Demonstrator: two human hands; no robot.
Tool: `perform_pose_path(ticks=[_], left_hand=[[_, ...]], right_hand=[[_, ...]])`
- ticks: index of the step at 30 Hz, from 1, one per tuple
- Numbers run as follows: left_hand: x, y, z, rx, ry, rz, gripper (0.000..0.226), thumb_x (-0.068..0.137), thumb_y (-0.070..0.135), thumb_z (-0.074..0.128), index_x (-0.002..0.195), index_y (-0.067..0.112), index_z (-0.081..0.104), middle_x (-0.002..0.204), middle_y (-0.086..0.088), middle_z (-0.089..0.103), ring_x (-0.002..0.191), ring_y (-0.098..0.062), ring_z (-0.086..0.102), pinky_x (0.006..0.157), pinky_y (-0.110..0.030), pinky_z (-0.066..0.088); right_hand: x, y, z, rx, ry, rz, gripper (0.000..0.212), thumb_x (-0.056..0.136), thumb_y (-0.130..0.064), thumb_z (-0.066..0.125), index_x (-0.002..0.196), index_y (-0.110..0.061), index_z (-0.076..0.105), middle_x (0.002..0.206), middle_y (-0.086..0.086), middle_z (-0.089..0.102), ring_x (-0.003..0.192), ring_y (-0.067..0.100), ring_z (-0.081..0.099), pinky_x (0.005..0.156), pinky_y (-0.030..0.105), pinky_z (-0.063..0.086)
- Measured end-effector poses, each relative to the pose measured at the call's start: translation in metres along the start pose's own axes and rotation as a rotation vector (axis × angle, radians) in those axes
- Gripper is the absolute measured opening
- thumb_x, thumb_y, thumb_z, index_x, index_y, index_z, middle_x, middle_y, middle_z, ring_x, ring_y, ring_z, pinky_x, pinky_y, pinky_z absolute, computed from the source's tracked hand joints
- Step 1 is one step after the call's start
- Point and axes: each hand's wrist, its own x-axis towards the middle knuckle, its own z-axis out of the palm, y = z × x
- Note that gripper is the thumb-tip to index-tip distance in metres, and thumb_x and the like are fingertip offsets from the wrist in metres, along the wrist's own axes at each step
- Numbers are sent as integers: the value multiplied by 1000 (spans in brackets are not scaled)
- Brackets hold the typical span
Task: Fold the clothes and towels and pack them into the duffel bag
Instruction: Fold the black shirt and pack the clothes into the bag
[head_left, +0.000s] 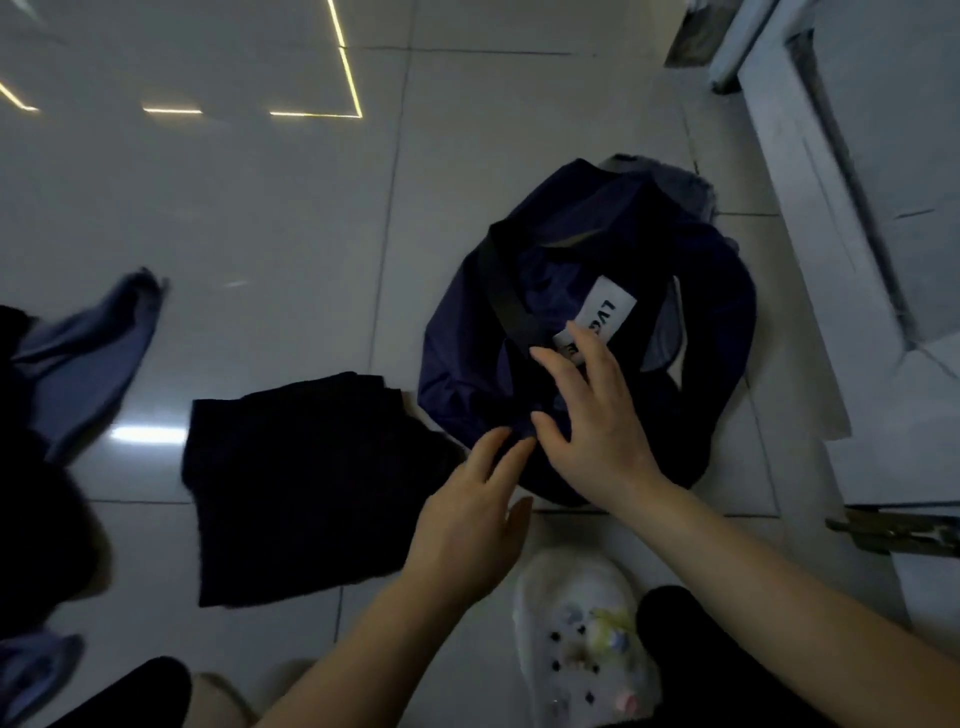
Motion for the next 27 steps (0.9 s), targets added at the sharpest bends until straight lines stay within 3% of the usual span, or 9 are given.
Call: perform_pose_path(ticks=[3, 5, 7, 10, 13, 16, 21, 24, 27], left_hand=[[-12, -42, -24, 60, 162, -23, 33, 87, 27, 52, 117, 17, 62, 122, 0, 56, 98, -19, 61, 70, -26, 53], [-23, -74, -36, 74, 273, -142, 31, 85, 26, 52, 111, 14, 64, 116, -2, 59, 101, -20, 58, 79, -26, 48], [-36, -109, -45, 80, 376, -321, 32, 84, 21, 57, 113, 9, 64, 118, -8, 59, 108, -27, 54, 92, -33, 43], [-51, -154, -57, 18, 414, -709, 47, 91, 22, 60, 135, 10, 50, 141, -15, 42, 129, -35, 38, 107, -46, 31], [-62, -190, -62, -19, 217, -947, 68, 94, 43, 52, 151, 22, 23, 157, -7, 18, 142, -31, 18, 114, -48, 21], [-64, -211, -62, -19, 85, -977, 75, 91, 55, 49, 152, 26, 17, 158, -5, 16, 143, -30, 17, 112, -49, 23], [-61, -212, -62, -275, 261, -944, 77, 85, 41, 66, 149, 18, 30, 146, -11, 34, 131, -33, 39, 106, -43, 35], [-58, -209, -65, -278, 135, -918, 80, 86, 35, 67, 149, 17, 23, 145, -9, 31, 125, -33, 46, 98, -42, 42], [-59, -211, -80, -226, 139, -891, 73, 83, 31, 70, 145, 17, 34, 138, -9, 47, 123, -30, 49, 96, -39, 42]], right_hand=[[20, -44, 11, 146, -35, -95, 45, 82, -18, 58, 125, -8, 56, 137, 13, 46, 130, 29, 41, 109, 42, 37], [29, -73, 19, 323, -172, -89, 37, 82, -16, 59, 119, -9, 60, 123, 8, 56, 115, 23, 53, 98, 37, 44], [28, -97, 32, 451, -340, -30, 33, 86, -16, 62, 120, -13, 60, 120, 4, 57, 111, 19, 55, 96, 33, 44], [19, -115, 62, 347, -598, -24, 48, 92, -22, 59, 138, -20, 45, 143, 3, 39, 131, 21, 39, 107, 29, 33], [12, -117, 87, 92, -784, -92, 60, 96, -23, 51, 150, -29, 25, 160, 2, 5, 146, 24, 8, 118, 36, 18], [17, -120, 110, -153, -833, -290, 69, 96, -23, 51, 153, -33, 12, 161, 0, -10, 147, 25, -4, 119, 44, 12], [40, -138, 139, -308, -878, -230, 86, 89, -37, 60, 152, -35, 2, 161, 0, -9, 146, 30, 1, 117, 52, 15], [40, -152, 149, -383, -906, -219, 90, 87, -45, 61, 151, -38, -2, 160, 2, -11, 146, 32, -2, 116, 57, 14], [39, -158, 151, -420, -926, -233, 92, 86, -49, 60, 150, -41, -5, 160, 2, -12, 146, 32, -2, 115, 56, 18]])
